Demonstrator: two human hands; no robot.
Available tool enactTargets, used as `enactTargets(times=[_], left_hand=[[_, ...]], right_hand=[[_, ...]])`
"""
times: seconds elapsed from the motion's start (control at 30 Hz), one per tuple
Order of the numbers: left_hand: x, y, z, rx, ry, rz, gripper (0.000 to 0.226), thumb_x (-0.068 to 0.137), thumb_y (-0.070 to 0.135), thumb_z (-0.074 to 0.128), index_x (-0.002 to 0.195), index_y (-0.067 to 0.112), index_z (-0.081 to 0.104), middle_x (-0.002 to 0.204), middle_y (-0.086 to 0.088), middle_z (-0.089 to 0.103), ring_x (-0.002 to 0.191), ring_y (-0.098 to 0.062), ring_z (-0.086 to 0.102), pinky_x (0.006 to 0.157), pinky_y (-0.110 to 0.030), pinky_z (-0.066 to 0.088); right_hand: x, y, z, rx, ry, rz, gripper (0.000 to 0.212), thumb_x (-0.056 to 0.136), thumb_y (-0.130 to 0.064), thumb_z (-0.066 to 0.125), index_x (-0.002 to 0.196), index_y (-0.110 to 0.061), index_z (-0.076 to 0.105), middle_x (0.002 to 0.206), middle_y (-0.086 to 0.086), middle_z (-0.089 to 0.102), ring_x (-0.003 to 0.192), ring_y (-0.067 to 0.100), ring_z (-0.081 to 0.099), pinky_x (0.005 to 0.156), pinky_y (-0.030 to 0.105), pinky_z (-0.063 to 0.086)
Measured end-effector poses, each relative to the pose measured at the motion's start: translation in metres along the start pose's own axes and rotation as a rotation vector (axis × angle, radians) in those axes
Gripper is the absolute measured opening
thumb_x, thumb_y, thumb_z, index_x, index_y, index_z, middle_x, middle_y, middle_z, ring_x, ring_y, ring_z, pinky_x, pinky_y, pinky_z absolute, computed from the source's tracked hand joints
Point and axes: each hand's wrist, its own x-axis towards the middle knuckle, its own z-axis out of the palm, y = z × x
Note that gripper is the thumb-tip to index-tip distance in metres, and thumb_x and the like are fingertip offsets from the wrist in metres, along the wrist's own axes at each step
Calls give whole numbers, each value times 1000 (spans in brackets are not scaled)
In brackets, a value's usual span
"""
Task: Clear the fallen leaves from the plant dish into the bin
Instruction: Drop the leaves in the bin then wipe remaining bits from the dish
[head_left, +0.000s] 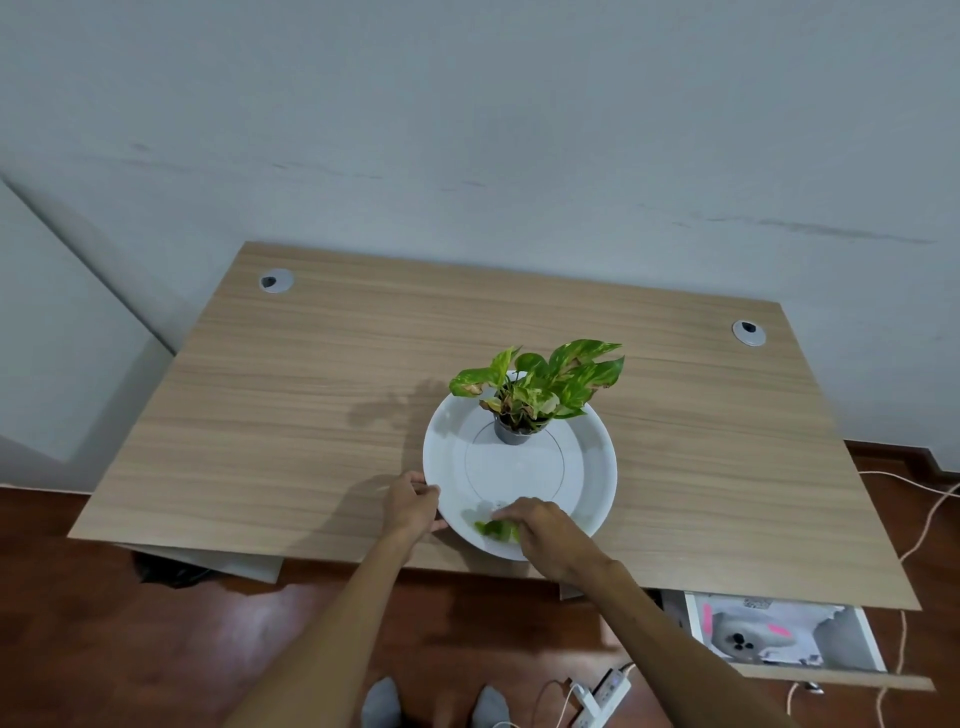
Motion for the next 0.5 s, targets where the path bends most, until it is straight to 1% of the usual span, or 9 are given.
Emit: enactTargets(times=[0.07, 0.13, 0.23, 0.3, 0.37, 0.43, 0.5], left_hand=[[0, 0, 1, -2, 3, 3, 12, 93, 1, 53, 104, 5, 52, 89, 0, 54, 91, -26, 63, 70, -37, 59], [0, -2, 1, 0, 7, 6, 12, 93, 1, 53, 104, 5, 52, 89, -1, 55, 92, -27, 63, 70, -37, 59], [0, -3, 1, -6, 12, 10, 11, 93, 1, 53, 103, 6, 51, 92, -3, 55, 93, -26, 62, 66, -34, 58], [1, -4, 2, -10, 13, 10, 11, 93, 1, 53, 103, 6, 51, 93, -4, 55, 92, -25, 62, 66, -35, 58], [2, -4, 2, -20, 10, -1, 12, 93, 1, 53, 104, 5, 52, 96, -5, 55, 92, -25, 62, 68, -36, 58], [3, -5, 2, -31, 5, -11, 14, 93, 1, 54, 106, 4, 52, 98, -6, 55, 90, -23, 61, 69, -37, 59], [4, -5, 1, -38, 1, -28, 14, 93, 1, 54, 106, 4, 52, 99, -7, 54, 90, -22, 60, 70, -38, 59]], right_hand=[[7, -4, -4, -62, -16, -36, 52, 89, 0, 39, 133, -21, 59, 136, 2, 57, 124, 20, 48, 104, 39, 43], [12, -9, -3, -173, -111, -108, 52, 91, -2, 40, 140, -17, 52, 148, 4, 47, 135, 23, 38, 111, 41, 37], [12, -7, 6, -356, -231, -248, 51, 97, -12, 38, 148, -15, 40, 156, 3, 36, 146, 26, 27, 116, 43, 30], [4, 1, 7, -387, -237, -261, 52, 98, -18, 34, 150, -14, 34, 158, 2, 34, 148, 24, 24, 117, 41, 29], [-8, 8, 4, -379, -217, -260, 52, 97, -22, 35, 148, -15, 39, 154, 4, 41, 144, 23, 32, 117, 39, 30], [-16, 12, -2, -310, -174, -231, 47, 96, -23, 39, 141, -18, 50, 145, 4, 50, 136, 21, 43, 113, 37, 35], [-17, 13, -6, -171, -55, -127, 42, 96, -27, 43, 135, -21, 57, 141, -1, 54, 132, 16, 45, 111, 35, 38]])
